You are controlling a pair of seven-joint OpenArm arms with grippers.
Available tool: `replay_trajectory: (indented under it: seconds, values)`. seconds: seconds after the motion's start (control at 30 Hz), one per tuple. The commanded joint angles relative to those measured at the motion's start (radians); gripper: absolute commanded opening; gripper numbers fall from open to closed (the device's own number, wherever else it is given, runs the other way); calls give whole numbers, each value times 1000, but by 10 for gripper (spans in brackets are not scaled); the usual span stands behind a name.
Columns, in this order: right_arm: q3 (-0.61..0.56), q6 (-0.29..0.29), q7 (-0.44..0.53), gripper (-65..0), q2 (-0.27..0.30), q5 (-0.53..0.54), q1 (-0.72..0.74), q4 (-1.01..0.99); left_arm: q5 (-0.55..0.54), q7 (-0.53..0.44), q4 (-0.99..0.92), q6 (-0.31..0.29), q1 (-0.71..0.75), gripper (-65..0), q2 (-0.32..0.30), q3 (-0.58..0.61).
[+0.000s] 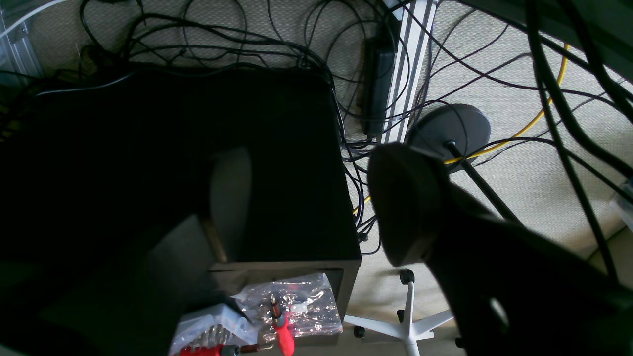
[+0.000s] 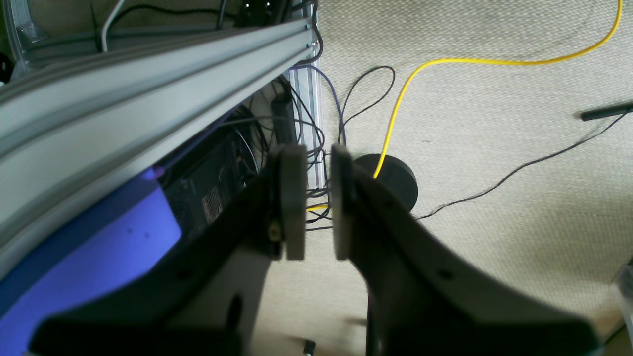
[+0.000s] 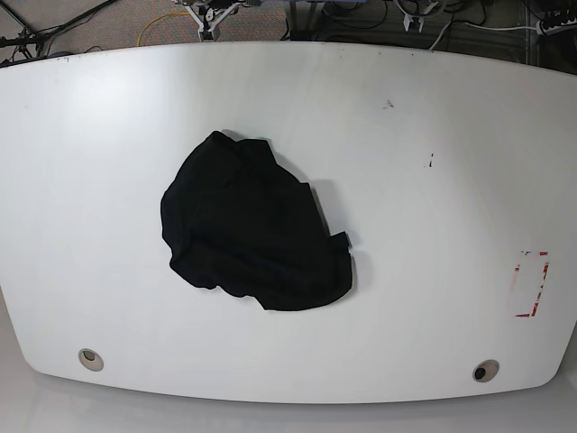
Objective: Fold the T-shirt properly
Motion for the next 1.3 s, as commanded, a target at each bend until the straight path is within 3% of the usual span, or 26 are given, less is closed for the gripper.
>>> replay_trajectory:
  seconds: [0.0,0.73,1.27]
  values:
    - [3,4,-2,-579,2,6,-17,7,-9,-3,13,5,26,-274,9,-5]
    - [1,4,0,-573,2,5,-18,8,-15,-5,34,3,32,-273,8,-5]
    - [-1,0,18,-574,4,10,-38,15,-5,-101,56,9,62,-283,5,-11]
